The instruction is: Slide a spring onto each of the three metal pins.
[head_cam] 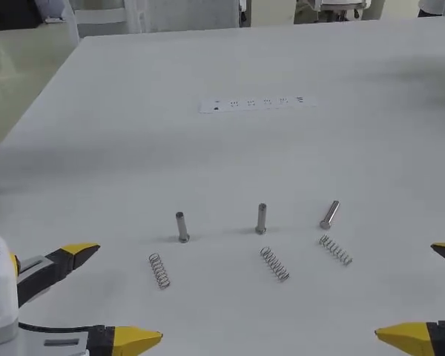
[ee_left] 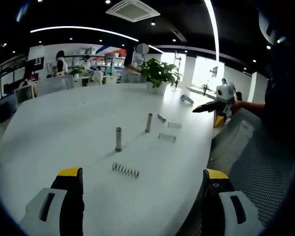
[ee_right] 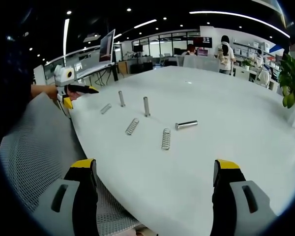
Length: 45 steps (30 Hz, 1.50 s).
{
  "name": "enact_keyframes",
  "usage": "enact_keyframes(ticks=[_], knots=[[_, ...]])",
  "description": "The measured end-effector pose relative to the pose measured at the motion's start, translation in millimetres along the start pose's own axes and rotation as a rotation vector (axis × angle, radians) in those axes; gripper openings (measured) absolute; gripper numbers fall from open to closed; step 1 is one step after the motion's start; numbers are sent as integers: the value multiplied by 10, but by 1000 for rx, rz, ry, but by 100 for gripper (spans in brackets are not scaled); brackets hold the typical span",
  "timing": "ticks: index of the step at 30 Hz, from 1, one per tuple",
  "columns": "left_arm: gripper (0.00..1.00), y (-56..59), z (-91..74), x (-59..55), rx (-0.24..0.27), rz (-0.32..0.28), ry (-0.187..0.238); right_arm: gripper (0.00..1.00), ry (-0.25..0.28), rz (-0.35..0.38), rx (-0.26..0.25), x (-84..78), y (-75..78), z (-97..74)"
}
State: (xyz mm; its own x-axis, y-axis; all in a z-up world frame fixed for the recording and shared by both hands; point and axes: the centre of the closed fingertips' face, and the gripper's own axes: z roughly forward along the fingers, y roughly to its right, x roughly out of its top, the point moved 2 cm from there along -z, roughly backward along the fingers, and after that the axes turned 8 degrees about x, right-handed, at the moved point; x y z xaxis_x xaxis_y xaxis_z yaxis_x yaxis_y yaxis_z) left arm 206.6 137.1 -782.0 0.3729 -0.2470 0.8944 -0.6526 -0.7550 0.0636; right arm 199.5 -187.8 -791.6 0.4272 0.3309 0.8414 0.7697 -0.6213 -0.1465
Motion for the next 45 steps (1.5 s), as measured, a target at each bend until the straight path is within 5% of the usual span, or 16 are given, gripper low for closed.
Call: enact_keyframes(ticks=[27,35,45], knots=[[98,-2,-10,-36,10,-21,11,98,-11,-11,14,86,34,55],[97,27,1,-37,8,-27,18,95,24,-5,-7,275,160,61],[97,11,-24,-27,19,-34,32,89,3,-6,-19,448,326,221]])
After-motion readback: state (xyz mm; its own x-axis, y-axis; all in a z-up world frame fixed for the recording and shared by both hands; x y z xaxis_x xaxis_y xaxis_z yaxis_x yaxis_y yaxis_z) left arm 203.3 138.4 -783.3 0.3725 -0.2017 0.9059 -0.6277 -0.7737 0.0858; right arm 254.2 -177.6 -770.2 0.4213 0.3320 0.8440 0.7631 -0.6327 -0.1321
